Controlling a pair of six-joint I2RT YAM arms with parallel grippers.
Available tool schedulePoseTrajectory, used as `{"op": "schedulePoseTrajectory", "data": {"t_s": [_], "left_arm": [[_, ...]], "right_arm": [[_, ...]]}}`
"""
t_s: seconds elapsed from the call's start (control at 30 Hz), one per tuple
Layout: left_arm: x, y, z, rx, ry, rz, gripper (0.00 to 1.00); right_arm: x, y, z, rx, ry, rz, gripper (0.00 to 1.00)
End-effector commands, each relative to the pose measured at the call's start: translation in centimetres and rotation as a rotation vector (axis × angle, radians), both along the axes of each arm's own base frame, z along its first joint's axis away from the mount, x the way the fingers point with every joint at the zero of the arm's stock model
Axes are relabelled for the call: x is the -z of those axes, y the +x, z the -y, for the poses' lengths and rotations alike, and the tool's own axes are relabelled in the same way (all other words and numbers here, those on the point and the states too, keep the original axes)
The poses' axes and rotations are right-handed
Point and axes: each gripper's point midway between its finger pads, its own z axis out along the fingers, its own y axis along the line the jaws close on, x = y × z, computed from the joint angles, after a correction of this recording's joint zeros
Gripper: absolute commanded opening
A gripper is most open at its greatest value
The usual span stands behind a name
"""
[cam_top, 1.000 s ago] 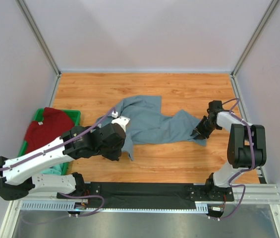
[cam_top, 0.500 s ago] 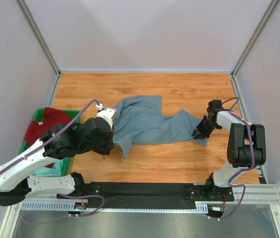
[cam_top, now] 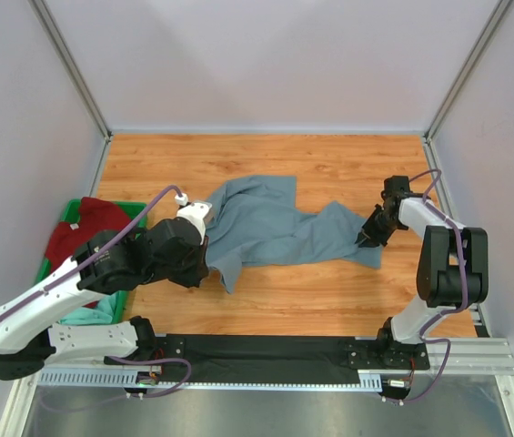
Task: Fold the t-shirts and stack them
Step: Flatten the tshirt out
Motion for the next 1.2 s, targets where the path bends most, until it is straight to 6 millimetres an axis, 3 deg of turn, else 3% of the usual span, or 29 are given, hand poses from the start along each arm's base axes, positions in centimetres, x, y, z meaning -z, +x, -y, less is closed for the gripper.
{"op": "schedulePoseTrajectory", "data": {"t_s": [0.0,0.13,0.3,0.4,0.77,0.93,1.0,1.03,1.17], "left_arm": [[-0.4,-0.1,0.3,0.006,-0.033,0.001,0.00],[-0.4,-0.1,0.2,0.007,-0.031,0.000,0.00],[-0.2,-0.1,0.2,0.001,-0.035,-0.002,0.00],[-0.2,0.0,0.4,0.006,-0.044,-0.002,0.00],[-0.5,0.0,0.2,0.010,-0.035,0.001,0.00],[-1.1,0.4,-0.9,-0.013,-0.028,0.013,0.00],[-1.2,0.6,-1.6,-0.034,-0.010,0.028,0.00],[-1.4,0.9,-2.0,-0.056,-0.006,0.034,0.00],[-2.4,2.0,-3.7,-0.111,0.034,0.095,0.00]], "right_arm": [[-0.2,1.0,0.3,-0.005,-0.013,0.017,0.19],[-0.1,0.2,0.3,-0.009,-0.014,-0.006,0.33],[-0.6,-1.1,0.3,0.000,-0.022,-0.002,0.36],[0.2,-1.4,0.4,0.002,-0.026,-0.016,0.36],[1.0,-0.3,0.5,0.008,-0.028,-0.023,0.24],[0.8,0.2,0.5,0.005,-0.024,-0.013,0.16],[0.7,0.1,0.6,0.010,-0.030,-0.016,0.09],[0.4,0.5,0.6,0.010,-0.031,-0.005,0.00],[-0.9,0.6,1.1,-0.003,-0.064,-0.004,0.00]]}}
